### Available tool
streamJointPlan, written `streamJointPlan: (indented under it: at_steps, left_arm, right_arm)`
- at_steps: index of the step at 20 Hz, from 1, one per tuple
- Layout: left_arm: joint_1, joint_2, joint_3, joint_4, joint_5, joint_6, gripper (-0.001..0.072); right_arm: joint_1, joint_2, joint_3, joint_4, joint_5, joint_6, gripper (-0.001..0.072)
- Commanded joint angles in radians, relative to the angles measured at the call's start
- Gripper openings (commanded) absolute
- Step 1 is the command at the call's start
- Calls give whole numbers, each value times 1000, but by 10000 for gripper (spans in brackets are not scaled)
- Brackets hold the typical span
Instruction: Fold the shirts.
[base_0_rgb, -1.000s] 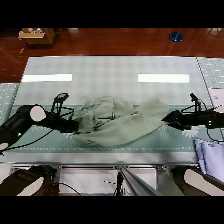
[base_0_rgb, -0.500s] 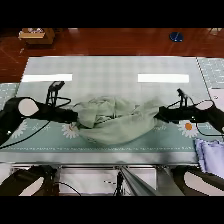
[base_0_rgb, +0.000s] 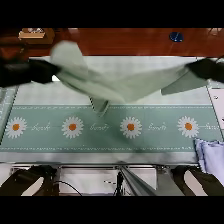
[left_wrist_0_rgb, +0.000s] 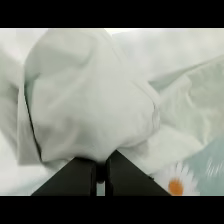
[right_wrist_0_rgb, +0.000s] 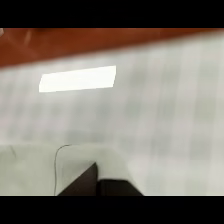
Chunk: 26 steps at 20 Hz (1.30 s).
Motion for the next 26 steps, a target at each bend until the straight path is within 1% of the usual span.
streamJointPlan:
  at_steps: [1,3,5,7,9,11,12,14,16,18,21,23,24,25,26]
  left_arm:
    - [1,41,286,11,43,-3,26]
    - [1,55,410,40,68,-3,27]
    - [1,73,486,71,67,-3,27]
    - [1,104,509,74,66,-5,27]
    - [1,137,509,74,32,-46,27]
    - [1,161,509,74,-73,-83,27]
    - [1,169,509,74,-154,-111,27]
    - [1,178,509,74,-332,-170,27]
    - [1,179,508,74,-502,-220,26]
    - [1,178,487,62,-608,-242,26]
    - [1,178,365,51,-723,-240,26]
    - [0,179,206,51,-731,-238,26]
    - [0,177,123,51,-702,-218,27]
    - [0,174,37,51,-642,-192,26]
    - [0,169,-54,51,-549,-167,27]
  right_arm:
    - [-16,122,170,2,2,45,31]
    - [-16,153,245,0,1,77,31]
    - [-16,166,324,0,3,118,31]
    - [-16,165,412,0,22,145,30]
    - [-16,166,481,-9,49,172,31]
    - [-16,165,540,-71,143,218,31]
    - [-16,166,561,-115,221,248,31]
    - [-16,166,579,-201,426,302,31]
    - [-16,162,579,-246,659,321,31]
    - [-16,146,576,-281,837,329,31]
    - [-8,143,495,-326,833,342,30]
    - [-8,134,357,-330,832,327,30]
    - [-8,125,276,-329,829,311,30]
    - [-8,107,187,-330,814,285,30]
    - [-8,82,103,-330,768,266,30]
